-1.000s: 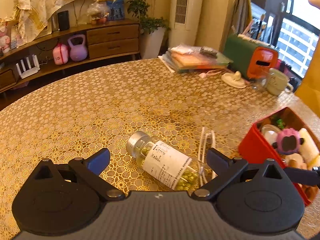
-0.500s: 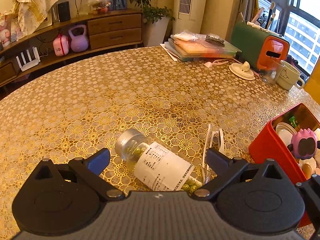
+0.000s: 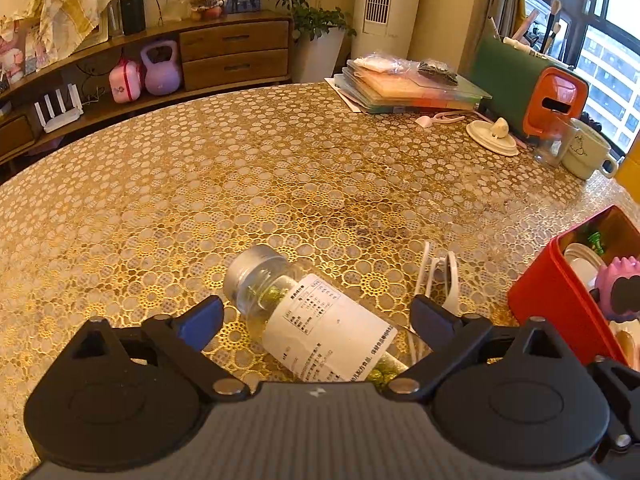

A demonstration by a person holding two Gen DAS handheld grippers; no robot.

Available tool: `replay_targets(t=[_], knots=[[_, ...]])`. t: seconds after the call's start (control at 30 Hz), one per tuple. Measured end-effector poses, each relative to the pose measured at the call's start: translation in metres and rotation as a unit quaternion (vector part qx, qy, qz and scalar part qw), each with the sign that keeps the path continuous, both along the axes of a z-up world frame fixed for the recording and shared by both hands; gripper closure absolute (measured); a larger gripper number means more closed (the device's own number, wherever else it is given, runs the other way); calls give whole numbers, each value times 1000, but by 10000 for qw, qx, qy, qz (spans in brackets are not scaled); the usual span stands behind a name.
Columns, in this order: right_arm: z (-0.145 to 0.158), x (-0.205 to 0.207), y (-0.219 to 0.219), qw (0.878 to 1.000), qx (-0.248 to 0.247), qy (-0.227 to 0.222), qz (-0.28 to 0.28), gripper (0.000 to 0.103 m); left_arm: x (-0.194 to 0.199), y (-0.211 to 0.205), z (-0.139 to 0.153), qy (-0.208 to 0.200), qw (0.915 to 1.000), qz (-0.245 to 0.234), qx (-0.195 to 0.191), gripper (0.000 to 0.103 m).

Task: Organize rigid objects
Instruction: 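Grasp the green pill bottle with the left gripper while the right gripper grasps the white sunglasses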

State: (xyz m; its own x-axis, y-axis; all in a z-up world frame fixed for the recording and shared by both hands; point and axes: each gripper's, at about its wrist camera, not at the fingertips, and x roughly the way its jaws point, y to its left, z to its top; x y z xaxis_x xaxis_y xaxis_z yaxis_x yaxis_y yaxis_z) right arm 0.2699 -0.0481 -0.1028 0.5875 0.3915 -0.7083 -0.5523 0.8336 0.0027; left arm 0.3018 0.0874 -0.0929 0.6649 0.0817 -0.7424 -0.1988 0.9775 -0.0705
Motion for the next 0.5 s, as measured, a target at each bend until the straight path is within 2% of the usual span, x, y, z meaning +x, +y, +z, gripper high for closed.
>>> replay_targets(t=[0.07, 0.13, 0.5], knots=[[-2, 1, 2, 10000, -4, 4, -21, 33, -1, 1, 0, -7, 9999, 13, -131, 11], [-2, 1, 2, 10000, -1, -31, -21, 35, -2, 2, 1, -4, 9998, -15, -187, 21], [-1, 6, -4, 9997, 33, -118, -210, 63, -14, 15, 0, -27, 9982, 189, -561, 25]])
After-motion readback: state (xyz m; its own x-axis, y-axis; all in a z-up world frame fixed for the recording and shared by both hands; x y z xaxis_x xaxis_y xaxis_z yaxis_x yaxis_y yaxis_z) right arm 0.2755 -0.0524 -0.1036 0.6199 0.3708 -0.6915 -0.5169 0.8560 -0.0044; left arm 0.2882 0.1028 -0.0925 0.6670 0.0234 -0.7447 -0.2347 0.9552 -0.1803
